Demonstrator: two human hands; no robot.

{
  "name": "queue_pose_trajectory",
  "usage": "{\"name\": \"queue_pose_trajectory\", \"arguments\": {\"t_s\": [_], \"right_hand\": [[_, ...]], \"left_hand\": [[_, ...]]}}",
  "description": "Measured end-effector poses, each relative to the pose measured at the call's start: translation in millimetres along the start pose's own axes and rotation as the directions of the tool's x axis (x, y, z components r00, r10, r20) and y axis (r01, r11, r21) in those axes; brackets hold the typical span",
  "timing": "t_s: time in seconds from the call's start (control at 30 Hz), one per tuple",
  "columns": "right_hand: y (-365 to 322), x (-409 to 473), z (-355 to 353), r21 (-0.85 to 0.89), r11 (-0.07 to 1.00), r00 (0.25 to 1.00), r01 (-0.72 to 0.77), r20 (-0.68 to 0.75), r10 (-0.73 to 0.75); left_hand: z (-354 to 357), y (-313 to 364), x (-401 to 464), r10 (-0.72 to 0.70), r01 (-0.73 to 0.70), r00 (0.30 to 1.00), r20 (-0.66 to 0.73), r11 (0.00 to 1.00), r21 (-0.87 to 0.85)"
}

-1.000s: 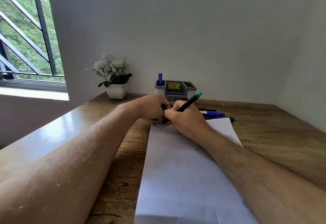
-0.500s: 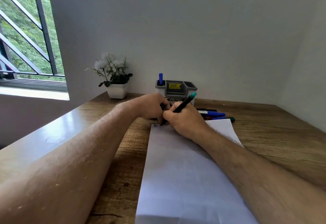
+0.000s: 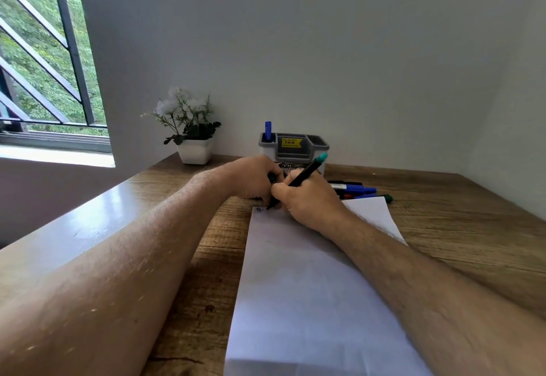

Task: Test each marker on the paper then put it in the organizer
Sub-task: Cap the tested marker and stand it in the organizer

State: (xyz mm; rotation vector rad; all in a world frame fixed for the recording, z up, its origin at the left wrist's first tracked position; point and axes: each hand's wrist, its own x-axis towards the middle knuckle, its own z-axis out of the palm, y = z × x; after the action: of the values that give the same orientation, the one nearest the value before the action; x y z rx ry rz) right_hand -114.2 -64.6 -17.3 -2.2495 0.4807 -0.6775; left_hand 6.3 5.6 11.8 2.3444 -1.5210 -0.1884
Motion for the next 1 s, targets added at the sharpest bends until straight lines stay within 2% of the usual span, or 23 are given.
{"name": "queue_pose_trajectory", "arguments": {"t_s": [1.0], "right_hand": [[-4.3,-2.8,-2.7,0.007,0.999,0.999,-0.032,0.007,0.032]], "left_hand": [[2.0,-3.7,1.4,-0.002,0.002,1.000,-0.026,1.000,0.013]]}}
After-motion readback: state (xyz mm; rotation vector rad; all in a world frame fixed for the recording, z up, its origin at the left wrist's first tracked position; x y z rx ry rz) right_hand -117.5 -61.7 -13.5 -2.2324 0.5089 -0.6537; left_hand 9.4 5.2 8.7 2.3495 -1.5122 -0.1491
